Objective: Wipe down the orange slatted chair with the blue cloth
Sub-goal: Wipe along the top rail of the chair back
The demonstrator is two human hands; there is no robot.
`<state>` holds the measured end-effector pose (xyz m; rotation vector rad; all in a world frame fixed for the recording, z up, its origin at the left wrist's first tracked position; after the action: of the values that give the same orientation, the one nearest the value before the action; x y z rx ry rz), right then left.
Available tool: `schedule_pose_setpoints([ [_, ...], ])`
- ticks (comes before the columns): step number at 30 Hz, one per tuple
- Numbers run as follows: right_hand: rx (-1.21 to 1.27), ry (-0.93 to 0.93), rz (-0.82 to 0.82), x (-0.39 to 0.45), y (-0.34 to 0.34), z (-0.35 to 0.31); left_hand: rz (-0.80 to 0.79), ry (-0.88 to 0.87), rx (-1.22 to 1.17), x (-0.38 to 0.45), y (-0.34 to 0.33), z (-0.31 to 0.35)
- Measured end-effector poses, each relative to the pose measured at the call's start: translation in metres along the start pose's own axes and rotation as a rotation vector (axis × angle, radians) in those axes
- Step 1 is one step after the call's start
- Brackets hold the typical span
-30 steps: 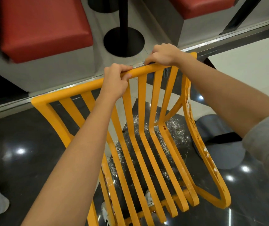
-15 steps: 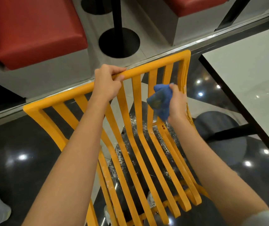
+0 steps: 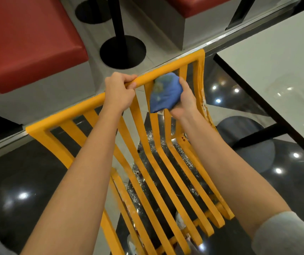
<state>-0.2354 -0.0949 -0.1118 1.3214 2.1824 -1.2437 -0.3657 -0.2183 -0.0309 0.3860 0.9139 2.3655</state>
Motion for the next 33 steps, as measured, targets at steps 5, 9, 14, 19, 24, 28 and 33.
schedule_pose_setpoints([
  [5,0.126,0.208,0.009,-0.001,0.046,-0.053,-0.013,-0.023,-0.011,-0.002,0.002,0.001],
  [9,-0.249,0.763,0.107,-0.002,0.025,-0.140,0.034,0.024,-0.032,-0.004,0.004,0.003],
  [14,-1.425,1.229,-0.199,0.012,-0.056,-0.101,0.064,0.036,-0.011,-0.004,0.001,0.006],
  [19,-1.770,1.324,-0.566,0.030,-0.048,-0.100,0.089,0.052,0.011,-0.004,0.000,0.004],
  [24,-1.286,1.047,-0.069,0.067,0.003,-0.167,0.110,0.096,0.006,-0.007,-0.003,0.009],
  [28,-0.939,0.616,0.058,0.073,0.046,-0.144,0.125,0.119,-0.002,-0.008,0.000,0.009],
  [33,-0.821,0.709,-0.080,0.053,0.061,-0.138,0.143,0.111,-0.029,-0.007,-0.003,0.011],
])
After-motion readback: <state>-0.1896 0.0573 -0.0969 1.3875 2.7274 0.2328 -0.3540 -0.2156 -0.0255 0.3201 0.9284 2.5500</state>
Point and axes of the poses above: each hand's wrist, its own x-axis towards the middle knuckle, its own y-axis out of the back of the hand, z = x × y, the point moved 6 cm from there along x, towards the middle knuckle, and after that the axes turned 2 degrees about -y, right-handed, at the moved point
